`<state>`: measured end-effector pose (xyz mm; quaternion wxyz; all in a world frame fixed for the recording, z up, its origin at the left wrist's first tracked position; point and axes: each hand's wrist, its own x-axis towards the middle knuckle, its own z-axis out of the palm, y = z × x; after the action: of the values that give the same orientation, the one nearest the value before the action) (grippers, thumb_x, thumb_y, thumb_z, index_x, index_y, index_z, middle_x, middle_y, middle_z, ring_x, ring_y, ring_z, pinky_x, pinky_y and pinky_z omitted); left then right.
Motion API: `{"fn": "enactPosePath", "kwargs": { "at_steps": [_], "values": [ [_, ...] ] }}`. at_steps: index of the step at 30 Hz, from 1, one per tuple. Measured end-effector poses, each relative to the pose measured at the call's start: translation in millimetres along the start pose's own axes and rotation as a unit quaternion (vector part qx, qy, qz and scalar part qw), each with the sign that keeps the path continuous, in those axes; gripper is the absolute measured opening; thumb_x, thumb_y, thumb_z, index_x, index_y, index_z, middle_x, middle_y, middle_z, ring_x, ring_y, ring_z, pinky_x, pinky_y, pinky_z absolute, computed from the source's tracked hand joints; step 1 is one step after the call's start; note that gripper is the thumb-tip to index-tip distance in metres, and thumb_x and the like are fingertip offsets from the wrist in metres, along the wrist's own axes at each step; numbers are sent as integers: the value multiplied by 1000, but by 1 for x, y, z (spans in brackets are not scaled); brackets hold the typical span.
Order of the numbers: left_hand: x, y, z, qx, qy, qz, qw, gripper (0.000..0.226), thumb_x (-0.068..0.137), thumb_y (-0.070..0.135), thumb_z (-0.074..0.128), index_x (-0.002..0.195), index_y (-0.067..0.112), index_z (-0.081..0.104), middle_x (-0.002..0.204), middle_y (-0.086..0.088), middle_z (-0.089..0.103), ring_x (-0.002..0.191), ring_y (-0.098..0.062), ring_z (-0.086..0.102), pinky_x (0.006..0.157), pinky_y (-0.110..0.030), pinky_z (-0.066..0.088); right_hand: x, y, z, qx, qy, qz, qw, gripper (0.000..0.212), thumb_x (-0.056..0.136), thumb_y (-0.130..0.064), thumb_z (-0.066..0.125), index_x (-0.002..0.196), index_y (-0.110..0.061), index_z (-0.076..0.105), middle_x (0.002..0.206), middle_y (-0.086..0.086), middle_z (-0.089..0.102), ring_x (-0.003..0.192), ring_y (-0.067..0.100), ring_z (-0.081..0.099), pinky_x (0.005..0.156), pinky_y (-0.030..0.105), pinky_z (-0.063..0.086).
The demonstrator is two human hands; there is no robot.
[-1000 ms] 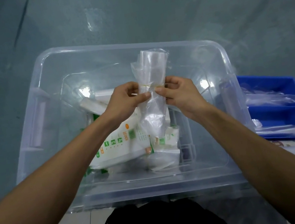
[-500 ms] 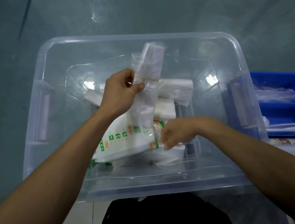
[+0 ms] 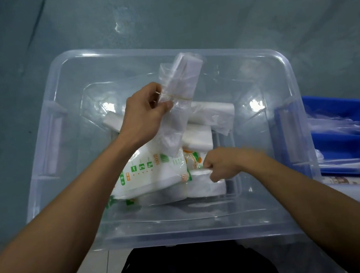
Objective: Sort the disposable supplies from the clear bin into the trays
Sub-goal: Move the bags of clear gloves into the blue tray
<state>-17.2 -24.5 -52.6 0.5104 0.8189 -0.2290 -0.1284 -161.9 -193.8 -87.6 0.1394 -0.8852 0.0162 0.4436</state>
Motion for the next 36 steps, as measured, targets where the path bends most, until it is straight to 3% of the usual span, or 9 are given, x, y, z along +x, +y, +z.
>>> {"fn": "enactPosePath", "kwargs": {
  "at_steps": [3, 8, 13, 15, 18, 22, 28, 33, 36],
  "values": [
    [2, 3, -3, 2, 11, 9, 1000, 14, 87, 18, 73, 82, 19, 61, 78, 4, 66, 69, -9, 57, 66, -20, 46, -15, 4, -18, 43, 38, 9, 998, 14, 82, -21, 63, 78, -8, 62, 80, 9, 58, 71, 22, 51, 60, 30, 38],
    [9, 6, -7, 6, 25, 18, 1000, 11, 86, 17, 73, 86, 14, 63, 83, -2, 69, 73, -15, 60, 66, -26, 48, -36, 10, -41, 104, 155, 19, 982, 6, 80, -26, 60, 74, -26, 61, 89, 1, 61, 87, 24, 59, 74, 33, 50],
    [20, 6, -6, 29, 10, 23, 999, 8, 86, 19, 73, 89, 16, 66, 85, 0, 70, 79, -18, 63, 72, -31, 50, -57, 17, -56, 149, 295, 6, 944, 11, 88, -16, 58, 92, -11, 68, 88, 0, 66, 83, 20, 58, 59, 11, 37],
    [24, 4, -5, 41, 1, 16, 999, 10, 86, 21, 74, 93, 15, 68, 90, -2, 72, 85, -23, 67, 78, -39, 54, -65, 20, -63, 179, 329, -5, 927, 16, 91, -17, 60, 102, -20, 70, 93, -4, 66, 85, 14, 57, 65, 7, 37],
    [23, 1, 0, 49, -18, 0, 999, 12, 86, 22, 74, 91, 14, 67, 87, -4, 70, 81, -25, 65, 75, -35, 54, -78, 21, -74, 209, 368, -51, 905, 13, 94, -22, 60, 102, -25, 70, 97, -3, 70, 90, 13, 63, 80, 24, 49],
    [17, 5, 6, 12, -45, -30, 998, 14, 84, 15, 77, 80, 13, 63, 63, 5, 52, 55, -8, 43, 51, -19, 37, -94, 22, -97, 222, 402, -103, 882, 9, 94, -28, 60, 90, -25, 67, 87, -4, 69, 80, 4, 59, 74, 19, 44],
    [12, 9, 8, -69, -51, -66, 994, 10, 84, 10, 77, 86, 14, 68, 56, 17, 61, 51, 4, 52, 53, -13, 44, -98, 14, -132, 242, 405, -141, 871, 9, 95, -16, 63, 93, -12, 70, 87, 0, 70, 79, 1, 58, 77, 21, 44],
    [5, 10, 9, -135, -77, -97, 983, 11, 84, 1, 72, 90, 10, 70, 73, -5, 74, 66, -15, 69, 65, -34, 59, -82, 9, -137, 312, 411, -148, 844, 9, 94, -4, 63, 93, -10, 70, 82, -6, 64, 74, -1, 56, 74, 14, 44],
    [4, 11, 12, -169, -100, -125, 972, 21, 87, -8, 61, 88, 11, 70, 68, 0, 71, 63, -17, 66, 64, -32, 56, -68, 6, -135, 297, 466, -109, 826, 8, 94, -8, 62, 92, -10, 69, 81, -6, 63, 77, 5, 55, 75, 21, 43]
  ]
}}
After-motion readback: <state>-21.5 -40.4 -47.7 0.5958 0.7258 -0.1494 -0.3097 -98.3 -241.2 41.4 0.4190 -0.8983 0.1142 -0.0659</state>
